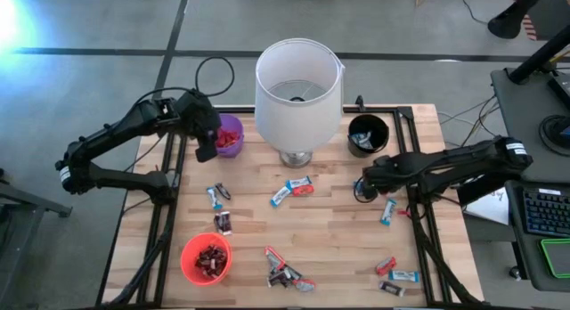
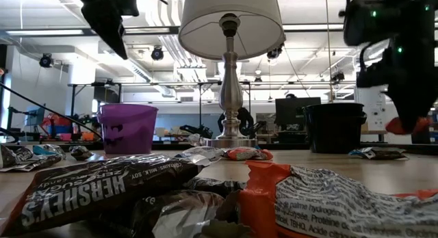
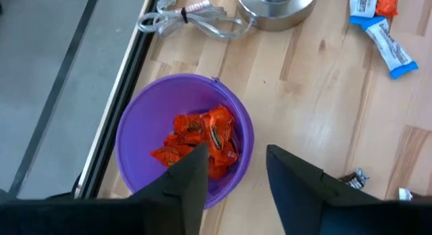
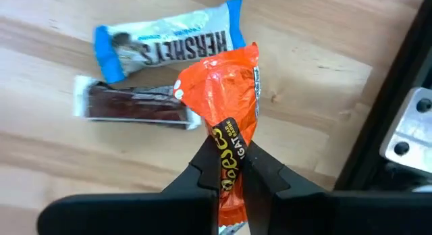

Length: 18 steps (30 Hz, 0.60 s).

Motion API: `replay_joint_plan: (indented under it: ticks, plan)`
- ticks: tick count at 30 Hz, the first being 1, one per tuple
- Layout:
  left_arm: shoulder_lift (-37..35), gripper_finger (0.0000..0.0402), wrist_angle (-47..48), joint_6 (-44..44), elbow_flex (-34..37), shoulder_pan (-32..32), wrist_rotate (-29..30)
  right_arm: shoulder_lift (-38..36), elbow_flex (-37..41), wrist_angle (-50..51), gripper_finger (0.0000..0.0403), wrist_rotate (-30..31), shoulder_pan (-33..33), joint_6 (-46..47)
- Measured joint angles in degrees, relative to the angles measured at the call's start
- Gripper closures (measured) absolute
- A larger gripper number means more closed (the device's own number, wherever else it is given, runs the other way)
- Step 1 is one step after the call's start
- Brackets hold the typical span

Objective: Sort candy
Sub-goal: Put the orange chocolate into the purple bucket

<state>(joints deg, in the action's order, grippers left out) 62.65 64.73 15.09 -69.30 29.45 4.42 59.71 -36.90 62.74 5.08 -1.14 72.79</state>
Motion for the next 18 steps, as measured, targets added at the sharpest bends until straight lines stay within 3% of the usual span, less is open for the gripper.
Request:
replay_joint_plan:
  ticks: [5, 10, 18]
  plan:
    - [-0.04, 0.0228, 0.84, -0.28, 0.00, 0.00, -0.34, -3.87, -3.49, 0.12, 0.0381, -0.64, -1.25, 1.47]
    - [-0.24, 0.0219, 0.76, -0.68, 0.00, 0.00, -2.75, -4.74, -8.05, -0.75, 0.0381, -0.57, -3.81, 1.77]
    - [-0.61, 0.0225, 0.70, -3.78, 0.00, -0.02, -17.39, 1.30, -15.70, -6.27, 0.0381, 2.42, -9.72, 1.54]
